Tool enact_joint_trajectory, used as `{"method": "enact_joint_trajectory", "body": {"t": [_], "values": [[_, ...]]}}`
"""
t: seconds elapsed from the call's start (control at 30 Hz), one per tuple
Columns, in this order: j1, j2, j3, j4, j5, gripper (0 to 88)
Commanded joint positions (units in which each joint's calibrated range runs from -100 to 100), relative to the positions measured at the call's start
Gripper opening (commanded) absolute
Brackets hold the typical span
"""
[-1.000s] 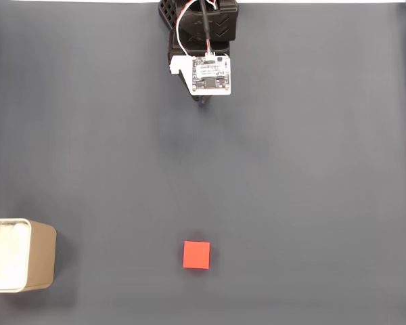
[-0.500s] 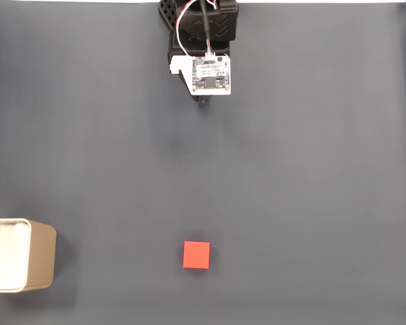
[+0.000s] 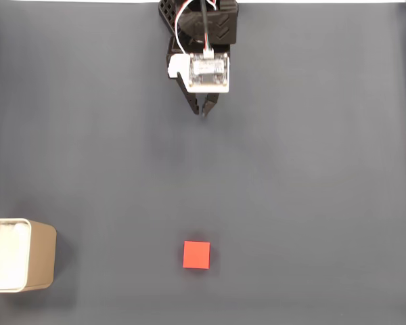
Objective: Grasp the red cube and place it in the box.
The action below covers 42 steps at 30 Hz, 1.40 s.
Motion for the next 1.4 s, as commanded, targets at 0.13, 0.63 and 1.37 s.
{"method": "enact_joint_trajectory", "body": {"t": [0.13, 0.63, 1.37], "values": [[-0.9, 18.8, -28.3, -3.3, 2.0, 0.0], [-0.1, 50.2, -64.4, 4.6, 3.9, 0.0], [0.5, 65.1, -76.2, 3.7, 1.4, 0.8]]}}
